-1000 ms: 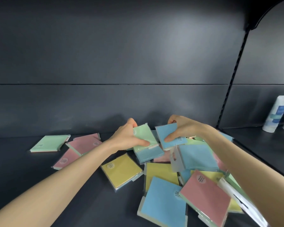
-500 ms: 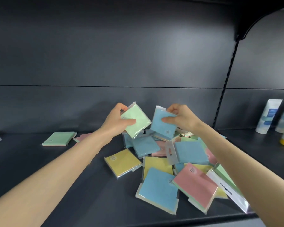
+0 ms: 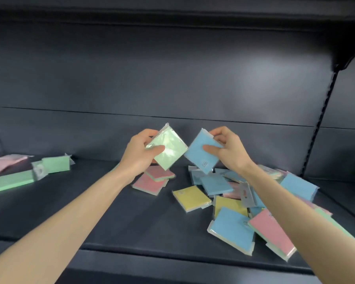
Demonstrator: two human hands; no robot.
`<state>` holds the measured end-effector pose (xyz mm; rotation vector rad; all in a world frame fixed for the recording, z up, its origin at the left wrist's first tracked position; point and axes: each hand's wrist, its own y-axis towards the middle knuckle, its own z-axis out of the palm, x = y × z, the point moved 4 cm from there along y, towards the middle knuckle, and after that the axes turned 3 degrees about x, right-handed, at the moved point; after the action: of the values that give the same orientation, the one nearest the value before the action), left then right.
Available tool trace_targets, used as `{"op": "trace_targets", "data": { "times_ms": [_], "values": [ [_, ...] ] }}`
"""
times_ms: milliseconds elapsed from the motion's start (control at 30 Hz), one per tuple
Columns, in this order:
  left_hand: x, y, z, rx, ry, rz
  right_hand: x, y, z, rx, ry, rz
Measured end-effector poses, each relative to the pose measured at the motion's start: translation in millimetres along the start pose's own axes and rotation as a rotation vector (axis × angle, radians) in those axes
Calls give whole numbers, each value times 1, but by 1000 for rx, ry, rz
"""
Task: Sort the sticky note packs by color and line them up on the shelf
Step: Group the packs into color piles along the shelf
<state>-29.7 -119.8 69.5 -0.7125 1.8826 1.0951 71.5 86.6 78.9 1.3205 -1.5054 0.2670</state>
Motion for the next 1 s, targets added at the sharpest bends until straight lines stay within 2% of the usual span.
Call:
{"op": "trace_targets", "data": {
  "times_ms": [200, 433, 667, 833, 1000],
  "values": [
    [15, -34, -73, -53, -3, -22, 38, -7, 63, 29, 40, -11],
    [43, -84, -185, -105, 41, -57, 88, -31, 172, 73, 100, -25],
    [76, -125, -287, -155, 16, -178, 123, -61, 272, 112, 133, 22],
    [89, -130, -324, -154, -44, -197, 140, -62, 306, 107, 86, 23],
    [96, -112, -328, -113, -55, -174, 140, -47, 312, 71, 35, 21]
  ]
}}
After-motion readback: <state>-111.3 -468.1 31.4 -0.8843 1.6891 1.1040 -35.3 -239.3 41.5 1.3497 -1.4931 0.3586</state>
